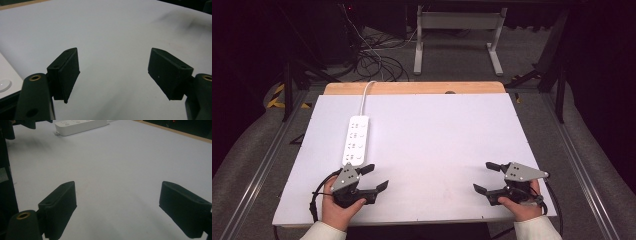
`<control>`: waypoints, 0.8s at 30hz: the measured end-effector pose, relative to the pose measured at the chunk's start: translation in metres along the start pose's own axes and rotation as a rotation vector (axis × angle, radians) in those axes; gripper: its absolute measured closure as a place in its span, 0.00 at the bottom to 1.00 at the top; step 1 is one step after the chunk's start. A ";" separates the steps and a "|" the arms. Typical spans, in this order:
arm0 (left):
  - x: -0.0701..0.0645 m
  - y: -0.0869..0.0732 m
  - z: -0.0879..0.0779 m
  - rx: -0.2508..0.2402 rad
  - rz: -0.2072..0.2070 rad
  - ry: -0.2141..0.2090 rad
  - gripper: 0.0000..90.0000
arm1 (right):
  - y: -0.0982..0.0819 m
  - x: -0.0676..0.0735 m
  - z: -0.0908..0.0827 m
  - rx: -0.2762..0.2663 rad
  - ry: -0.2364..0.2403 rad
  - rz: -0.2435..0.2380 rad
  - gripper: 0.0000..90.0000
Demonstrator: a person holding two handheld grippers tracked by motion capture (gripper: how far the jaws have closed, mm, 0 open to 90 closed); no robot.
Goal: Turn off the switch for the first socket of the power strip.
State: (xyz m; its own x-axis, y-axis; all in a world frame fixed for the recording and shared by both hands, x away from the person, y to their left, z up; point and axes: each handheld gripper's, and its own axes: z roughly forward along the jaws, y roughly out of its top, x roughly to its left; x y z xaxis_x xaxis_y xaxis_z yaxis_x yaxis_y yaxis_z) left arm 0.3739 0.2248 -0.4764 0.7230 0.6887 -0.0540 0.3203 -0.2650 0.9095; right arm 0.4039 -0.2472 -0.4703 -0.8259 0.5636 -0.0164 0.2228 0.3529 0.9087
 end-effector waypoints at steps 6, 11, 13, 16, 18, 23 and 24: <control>0.000 0.004 -0.003 0.011 0.037 0.007 0.33 | -0.001 -0.001 0.001 0.003 0.002 0.009 0.19; 0.000 0.006 -0.004 0.007 0.024 -0.008 0.34 | -0.002 0.000 0.002 0.011 0.008 0.009 0.21; 0.000 0.008 -0.006 0.006 0.017 -0.013 0.34 | -0.002 0.000 0.003 0.014 0.007 0.004 0.21; 0.000 0.009 -0.007 0.008 0.016 -0.013 0.36 | -0.002 0.000 0.003 0.015 0.008 0.004 0.21; 0.000 0.010 -0.007 0.013 0.030 -0.005 0.36 | -0.002 0.001 0.003 0.022 0.009 -0.001 0.22; 0.000 0.014 -0.009 0.020 0.030 -0.013 0.39 | -0.002 0.001 0.003 0.027 0.010 -0.006 0.23; 0.001 0.015 -0.009 0.028 0.045 -0.014 0.40 | -0.002 0.001 0.003 0.029 0.011 -0.006 0.23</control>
State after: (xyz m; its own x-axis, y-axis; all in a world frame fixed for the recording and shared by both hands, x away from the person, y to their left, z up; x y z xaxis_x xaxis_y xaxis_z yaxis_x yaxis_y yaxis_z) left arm 0.3736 0.2276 -0.4587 0.7453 0.6664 -0.0188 0.3040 -0.3147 0.8992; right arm 0.4043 -0.2446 -0.4733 -0.8327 0.5534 -0.0173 0.2326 0.3780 0.8961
